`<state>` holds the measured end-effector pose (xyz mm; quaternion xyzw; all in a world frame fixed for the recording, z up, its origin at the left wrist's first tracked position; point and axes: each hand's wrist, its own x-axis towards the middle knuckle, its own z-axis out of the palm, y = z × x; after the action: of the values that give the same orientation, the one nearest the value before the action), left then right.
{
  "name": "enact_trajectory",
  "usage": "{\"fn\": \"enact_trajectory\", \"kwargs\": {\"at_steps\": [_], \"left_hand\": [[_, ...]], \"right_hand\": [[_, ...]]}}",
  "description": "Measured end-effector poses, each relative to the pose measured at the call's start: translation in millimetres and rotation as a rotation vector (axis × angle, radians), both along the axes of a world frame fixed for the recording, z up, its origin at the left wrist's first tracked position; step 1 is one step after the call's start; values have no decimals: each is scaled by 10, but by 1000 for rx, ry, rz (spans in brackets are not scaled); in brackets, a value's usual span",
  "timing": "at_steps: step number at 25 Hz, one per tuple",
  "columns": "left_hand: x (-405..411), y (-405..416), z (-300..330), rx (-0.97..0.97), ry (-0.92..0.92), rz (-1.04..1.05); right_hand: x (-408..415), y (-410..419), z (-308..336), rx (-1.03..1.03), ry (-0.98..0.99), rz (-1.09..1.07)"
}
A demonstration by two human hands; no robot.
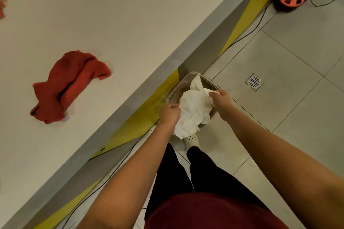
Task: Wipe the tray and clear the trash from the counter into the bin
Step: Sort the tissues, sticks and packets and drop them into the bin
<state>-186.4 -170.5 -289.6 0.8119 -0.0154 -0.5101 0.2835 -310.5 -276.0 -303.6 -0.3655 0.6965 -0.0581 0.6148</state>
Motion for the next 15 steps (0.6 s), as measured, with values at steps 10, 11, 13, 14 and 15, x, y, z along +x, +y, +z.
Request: {"fn": "enact_trajectory", "kwargs": {"at_steps": [10, 11, 13, 14, 15], "left_hand": [[-37, -126, -326, 35, 165, -127], [-61, -101, -317, 25, 175, -130], [-123, -77, -215, 0, 187, -137], [-150, -85, -139, -19, 175, -139], [-179, -103, -64, -54, 157, -139]], "right_hand": [[-256, 103, -338, 69, 100, 311], [-267, 136, -325, 59, 93, 303], [-254, 195, -264, 56, 50, 238], [-239, 217, -225, 42, 23, 210], [-223, 228, -177, 15, -11, 190]]}}
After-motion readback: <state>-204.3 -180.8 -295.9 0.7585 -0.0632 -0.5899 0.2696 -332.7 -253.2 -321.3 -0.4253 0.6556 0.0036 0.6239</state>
